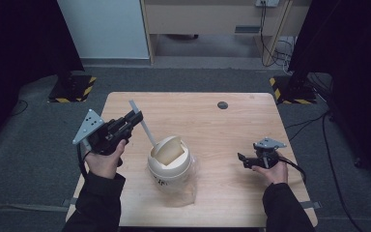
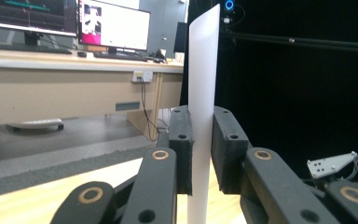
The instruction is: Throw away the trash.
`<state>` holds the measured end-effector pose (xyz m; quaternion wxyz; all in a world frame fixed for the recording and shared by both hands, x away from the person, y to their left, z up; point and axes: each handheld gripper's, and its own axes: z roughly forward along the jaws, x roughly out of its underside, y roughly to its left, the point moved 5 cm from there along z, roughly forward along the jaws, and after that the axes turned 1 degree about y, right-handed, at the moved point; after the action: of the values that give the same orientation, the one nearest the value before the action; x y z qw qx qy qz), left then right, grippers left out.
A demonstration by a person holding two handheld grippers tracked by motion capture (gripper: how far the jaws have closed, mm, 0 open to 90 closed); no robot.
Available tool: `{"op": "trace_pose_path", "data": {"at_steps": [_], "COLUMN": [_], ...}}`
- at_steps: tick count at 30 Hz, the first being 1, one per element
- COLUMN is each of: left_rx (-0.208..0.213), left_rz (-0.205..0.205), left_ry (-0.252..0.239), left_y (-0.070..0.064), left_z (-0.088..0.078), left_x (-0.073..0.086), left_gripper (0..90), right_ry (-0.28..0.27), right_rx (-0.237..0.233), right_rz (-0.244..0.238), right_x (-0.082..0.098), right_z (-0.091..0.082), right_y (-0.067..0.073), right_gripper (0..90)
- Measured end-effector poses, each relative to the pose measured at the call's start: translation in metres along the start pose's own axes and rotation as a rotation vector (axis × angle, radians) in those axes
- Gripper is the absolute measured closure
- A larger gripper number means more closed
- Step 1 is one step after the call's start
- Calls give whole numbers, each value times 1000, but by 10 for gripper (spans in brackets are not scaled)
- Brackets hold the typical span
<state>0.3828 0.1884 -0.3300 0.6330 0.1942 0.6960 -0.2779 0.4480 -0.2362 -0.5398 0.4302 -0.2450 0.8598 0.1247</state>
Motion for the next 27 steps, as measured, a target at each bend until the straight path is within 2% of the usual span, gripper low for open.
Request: {"op": "trace_pose_path", "data": {"at_steps": [5,14,17,20,25,27], "left_rx": [13,47,58,58,24,-6], "left_rz": [-3,-49,-72,-70,-73,-65], "left_ry": [37,110,123,121,100,106], "left_y": [-1,1,2,4,13,18], "left_z": [6,16,16,12,-3,-10], "left_x": [14,43,49,52,56,62], "left_gripper": [789,782,670,580,403,317], "right_ry": [1,4,5,7,19,23], "right_rx": [0,-3,-3,-2,7,10], "right_rz": [0,-3,-2,1,6,9], "right_x": [0,0,0,0,2,3], "right_z": [0,1,0,0,1,1], "right_y": [0,0,0,-1,-2,-2], "right_gripper": [191,190,189,186,182,180]}}
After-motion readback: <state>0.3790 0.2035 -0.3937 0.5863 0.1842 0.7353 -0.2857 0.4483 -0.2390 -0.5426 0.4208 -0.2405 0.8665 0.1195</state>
